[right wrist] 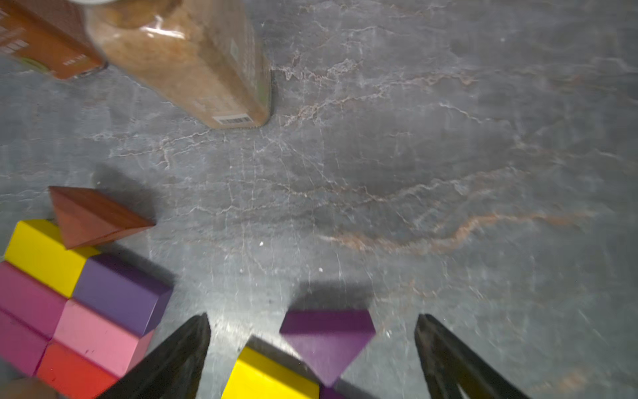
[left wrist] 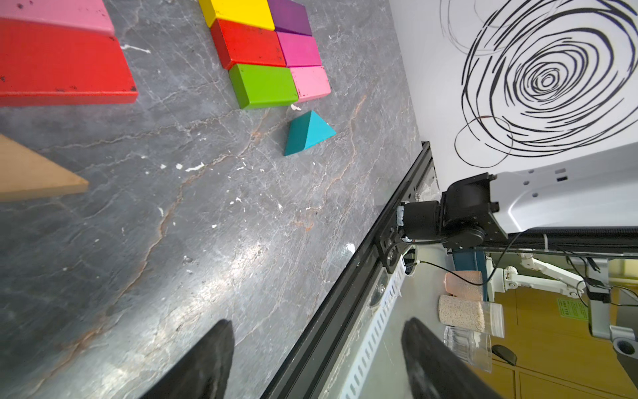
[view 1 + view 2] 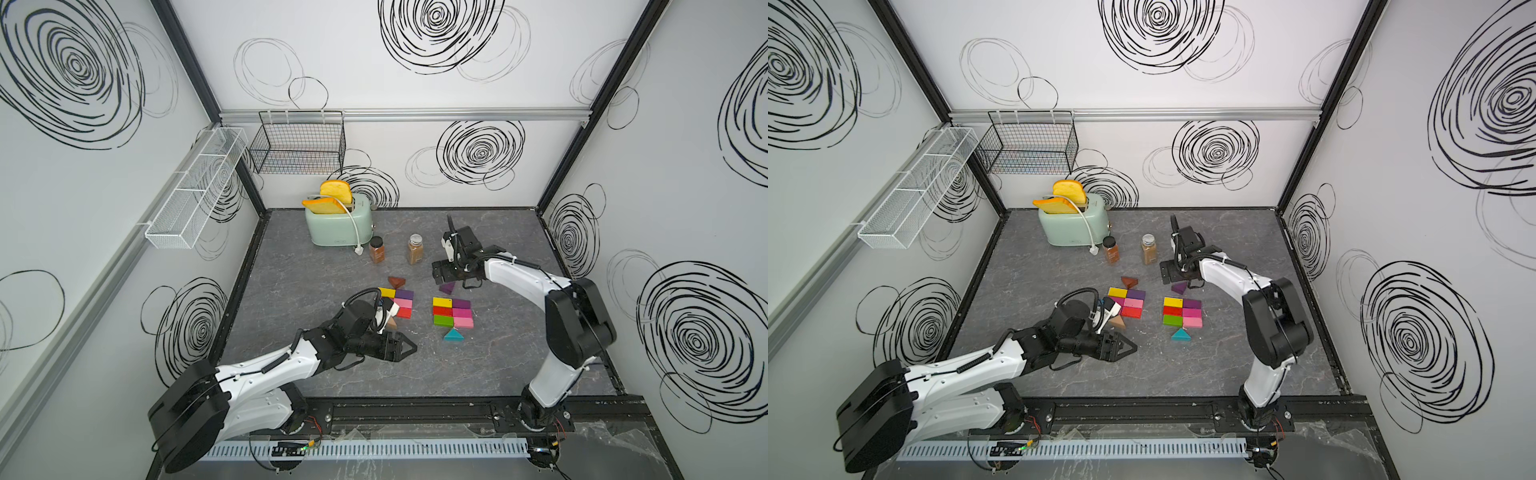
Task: Assemble a piece of candy with building blocks
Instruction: Assemble the building block at the center of the board.
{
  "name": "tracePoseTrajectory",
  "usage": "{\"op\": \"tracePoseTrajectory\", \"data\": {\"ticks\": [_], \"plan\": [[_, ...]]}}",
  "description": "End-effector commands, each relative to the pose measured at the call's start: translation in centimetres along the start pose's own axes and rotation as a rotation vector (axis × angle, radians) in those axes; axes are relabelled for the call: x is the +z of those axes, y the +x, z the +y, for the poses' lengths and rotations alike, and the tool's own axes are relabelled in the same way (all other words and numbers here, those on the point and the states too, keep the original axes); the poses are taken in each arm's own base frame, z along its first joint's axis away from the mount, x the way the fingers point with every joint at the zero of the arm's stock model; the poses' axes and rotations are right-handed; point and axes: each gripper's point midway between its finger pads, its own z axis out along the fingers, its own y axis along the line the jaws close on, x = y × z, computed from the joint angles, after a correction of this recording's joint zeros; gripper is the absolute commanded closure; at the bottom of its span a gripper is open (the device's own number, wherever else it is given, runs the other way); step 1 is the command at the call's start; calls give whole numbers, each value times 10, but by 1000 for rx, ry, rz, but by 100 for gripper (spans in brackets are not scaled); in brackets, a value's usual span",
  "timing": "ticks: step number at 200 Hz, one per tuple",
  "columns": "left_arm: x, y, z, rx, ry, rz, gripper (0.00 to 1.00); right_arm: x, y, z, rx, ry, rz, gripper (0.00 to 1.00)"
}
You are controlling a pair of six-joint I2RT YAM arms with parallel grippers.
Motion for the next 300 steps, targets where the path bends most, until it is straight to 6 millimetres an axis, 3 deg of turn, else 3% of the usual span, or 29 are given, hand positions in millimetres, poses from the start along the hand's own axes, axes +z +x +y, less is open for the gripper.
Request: {"op": "tracePoseTrajectory", "data": {"ticks": [1, 69, 102, 173, 240, 263, 300], "plan": [[0, -18, -12, 36, 32, -34, 19, 6, -9, 10, -118, -40, 26, 5], [5, -20, -8, 21, 34, -21, 19, 30, 11, 6, -169, -26, 124, 11], [5, -18, -5, 11, 34, -21, 19, 34, 25, 6, -169, -35, 155, 15], [6, -16, -1, -8, 37, -22, 19, 34, 34, 10, -148, -75, 153, 28], [8, -14, 3, -15, 32, -19, 19, 23, 31, 0, -113, -79, 111, 34], [9, -14, 3, -16, 32, -17, 19, 20, 26, -3, -113, -64, 95, 31], [7, -16, 2, -3, 24, -24, 18, 3, 3, -10, -107, -28, 22, 23]]}}
